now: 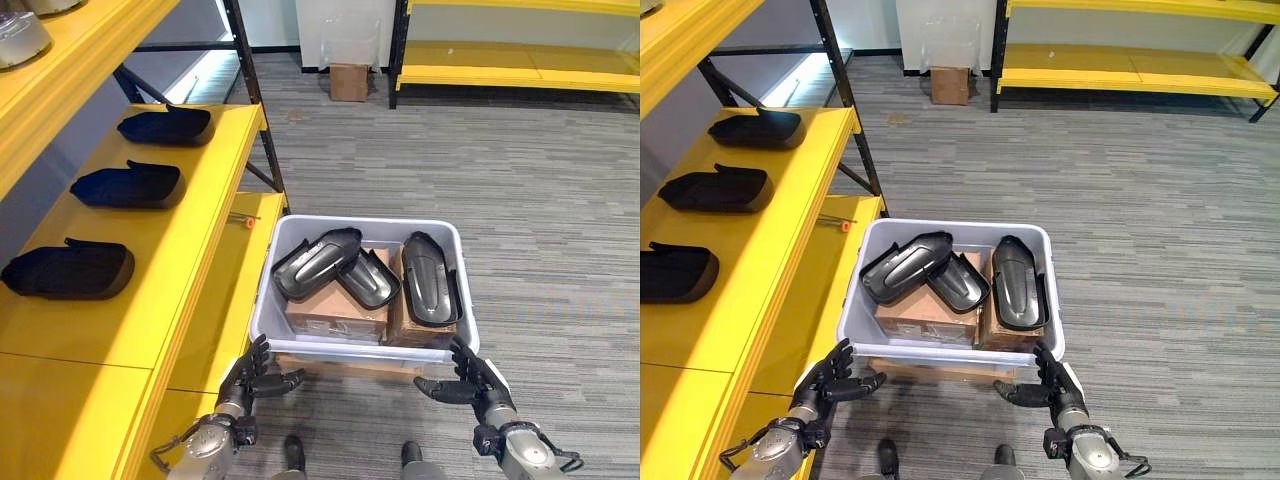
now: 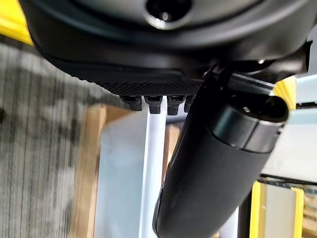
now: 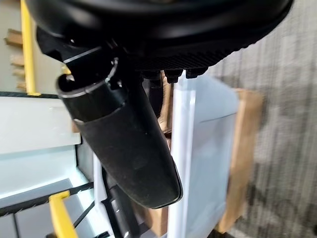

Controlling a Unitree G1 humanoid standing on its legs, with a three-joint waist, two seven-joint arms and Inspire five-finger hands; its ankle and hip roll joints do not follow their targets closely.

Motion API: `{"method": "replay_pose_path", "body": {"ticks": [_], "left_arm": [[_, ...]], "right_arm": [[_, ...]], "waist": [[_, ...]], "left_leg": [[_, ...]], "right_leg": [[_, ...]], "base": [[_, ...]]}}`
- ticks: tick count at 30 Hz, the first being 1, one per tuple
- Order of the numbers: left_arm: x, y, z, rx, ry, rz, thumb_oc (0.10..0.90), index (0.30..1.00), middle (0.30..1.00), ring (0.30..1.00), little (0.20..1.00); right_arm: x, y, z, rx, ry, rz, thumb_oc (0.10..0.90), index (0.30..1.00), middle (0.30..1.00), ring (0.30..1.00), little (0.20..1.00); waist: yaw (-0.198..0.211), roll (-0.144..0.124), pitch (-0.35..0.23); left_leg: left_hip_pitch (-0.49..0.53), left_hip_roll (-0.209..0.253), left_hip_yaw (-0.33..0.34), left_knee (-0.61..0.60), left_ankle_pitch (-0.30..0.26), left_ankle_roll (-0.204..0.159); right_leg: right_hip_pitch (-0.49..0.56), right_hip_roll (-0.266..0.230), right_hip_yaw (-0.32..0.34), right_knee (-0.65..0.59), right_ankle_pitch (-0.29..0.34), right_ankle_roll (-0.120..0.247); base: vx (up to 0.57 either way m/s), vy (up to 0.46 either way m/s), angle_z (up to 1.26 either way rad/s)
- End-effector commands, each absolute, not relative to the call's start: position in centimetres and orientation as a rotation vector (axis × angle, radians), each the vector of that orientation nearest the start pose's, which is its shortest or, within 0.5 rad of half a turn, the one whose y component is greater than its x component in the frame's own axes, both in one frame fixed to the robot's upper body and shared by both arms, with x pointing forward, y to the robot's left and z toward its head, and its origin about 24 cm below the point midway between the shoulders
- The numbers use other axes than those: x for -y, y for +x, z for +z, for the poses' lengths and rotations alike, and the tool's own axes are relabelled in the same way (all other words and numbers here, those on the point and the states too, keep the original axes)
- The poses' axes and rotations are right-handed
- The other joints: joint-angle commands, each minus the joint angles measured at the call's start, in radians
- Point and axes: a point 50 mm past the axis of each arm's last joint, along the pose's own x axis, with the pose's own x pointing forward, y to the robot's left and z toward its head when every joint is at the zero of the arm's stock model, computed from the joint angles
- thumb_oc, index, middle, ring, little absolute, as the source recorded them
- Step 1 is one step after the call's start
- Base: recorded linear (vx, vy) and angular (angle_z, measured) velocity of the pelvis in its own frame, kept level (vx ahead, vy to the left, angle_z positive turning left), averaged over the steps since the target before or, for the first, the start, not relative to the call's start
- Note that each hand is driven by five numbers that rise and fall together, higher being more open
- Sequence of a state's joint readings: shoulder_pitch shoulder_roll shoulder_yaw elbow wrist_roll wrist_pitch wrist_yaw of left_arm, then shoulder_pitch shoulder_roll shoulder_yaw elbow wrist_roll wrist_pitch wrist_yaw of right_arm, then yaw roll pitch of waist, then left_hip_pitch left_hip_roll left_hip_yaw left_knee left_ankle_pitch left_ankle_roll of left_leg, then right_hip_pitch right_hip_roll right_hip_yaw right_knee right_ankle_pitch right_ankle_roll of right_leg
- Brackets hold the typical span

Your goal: Move parts from the plastic box to the shelf.

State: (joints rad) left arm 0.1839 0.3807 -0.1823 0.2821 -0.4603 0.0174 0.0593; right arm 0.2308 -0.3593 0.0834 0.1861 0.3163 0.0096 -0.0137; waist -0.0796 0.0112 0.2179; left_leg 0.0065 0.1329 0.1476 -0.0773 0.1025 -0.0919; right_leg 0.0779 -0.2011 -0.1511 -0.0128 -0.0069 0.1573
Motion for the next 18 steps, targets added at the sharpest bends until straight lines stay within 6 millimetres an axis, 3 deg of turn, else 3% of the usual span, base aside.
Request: {"method": "replay_pose_path", "body": {"ticks": [1, 2, 6, 9, 13, 18], "left_arm": [[-21.3, 20.8, -2.1, -0.305, -0.064, 0.032, 0.9, 1.0, 1.0, 1.0, 1.0], [-21.3, 20.8, -2.1, -0.305, -0.064, 0.032, 0.9, 1.0, 1.0, 1.0, 1.0], [-21.6, 20.9, -1.6, -0.28, -0.059, 0.043, 0.9, 1.0, 1.0, 1.0, 1.0], [-21.6, 20.9, -1.5, -0.273, -0.057, 0.04, 0.9, 1.0, 1.0, 1.0, 1.0], [-21.4, 21.3, -1.2, -0.255, -0.056, 0.034, 0.9, 1.0, 1.0, 1.0, 1.0], [-21.0, 22.8, 0.6, -0.163, -0.048, 0.013, 0.9, 1.0, 1.0, 1.0, 1.0]], "right_arm": [[25.2, 21.4, 3.5, -0.073, -0.253, -0.114, 0.9, 1.0, 1.0, 1.0, 1.0], [25.2, 21.4, 3.5, -0.073, -0.254, -0.114, 0.9, 1.0, 1.0, 1.0, 1.0], [26.7, 22.1, 8.1, 0.111, -0.488, -0.191, 0.9, 1.0, 1.0, 1.0, 1.0], [27.5, 22.4, 10.3, 0.192, -0.624, -0.247, 0.9, 1.0, 1.0, 1.0, 1.0], [27.8, 22.6, 12.2, 0.277, -0.698, -0.294, 0.9, 1.0, 1.0, 1.0, 1.0], [27.6, 24.7, 16.1, 0.445, -0.879, -0.35, 0.9, 1.0, 1.0, 1.0, 1.0]], "waist": [[-0.009, -0.01, -0.064], [-0.008, -0.01, -0.065], [-0.005, -0.02, -0.064], [-0.003, -0.027, -0.06], [-0.002, -0.031, -0.038], [0.007, -0.029, 0.021]], "left_leg": [[-0.045, 0.038, 0.01, 0.059, -0.06, 0.0], [-0.046, 0.037, 0.011, 0.06, -0.061, 0.001], [-0.079, 0.02, 0.016, 0.075, -0.073, 0.01], [-0.105, 0.014, 0.021, 0.085, -0.08, 0.014], [-0.156, 0.011, 0.017, 0.129, -0.089, 0.012], [-0.251, 0.008, 0.011, 0.184, -0.091, 0.011]], "right_leg": [[-0.005, 0.003, 0.019, 0.047, -0.08, -0.005], [-0.006, 0.003, 0.019, 0.046, -0.08, -0.005], [-0.021, -0.018, 0.014, 0.016, -0.054, 0.012], [-0.037, -0.026, 0.009, -0.002, -0.04, 0.019], [-0.058, -0.034, 0.0, -0.004, -0.034, 0.02], [-0.133, -0.038, 0.001, 0.007, -0.019, 0.015]], "base": [[0.02, 0.151, -0.01], [0.0, 0.133, -0.05], [0.0, 0.085, -0.05], [-0.02, 0.06, -0.06], [-0.07, 0.021, -0.01], [-0.11, 0.014, 0.02]]}}
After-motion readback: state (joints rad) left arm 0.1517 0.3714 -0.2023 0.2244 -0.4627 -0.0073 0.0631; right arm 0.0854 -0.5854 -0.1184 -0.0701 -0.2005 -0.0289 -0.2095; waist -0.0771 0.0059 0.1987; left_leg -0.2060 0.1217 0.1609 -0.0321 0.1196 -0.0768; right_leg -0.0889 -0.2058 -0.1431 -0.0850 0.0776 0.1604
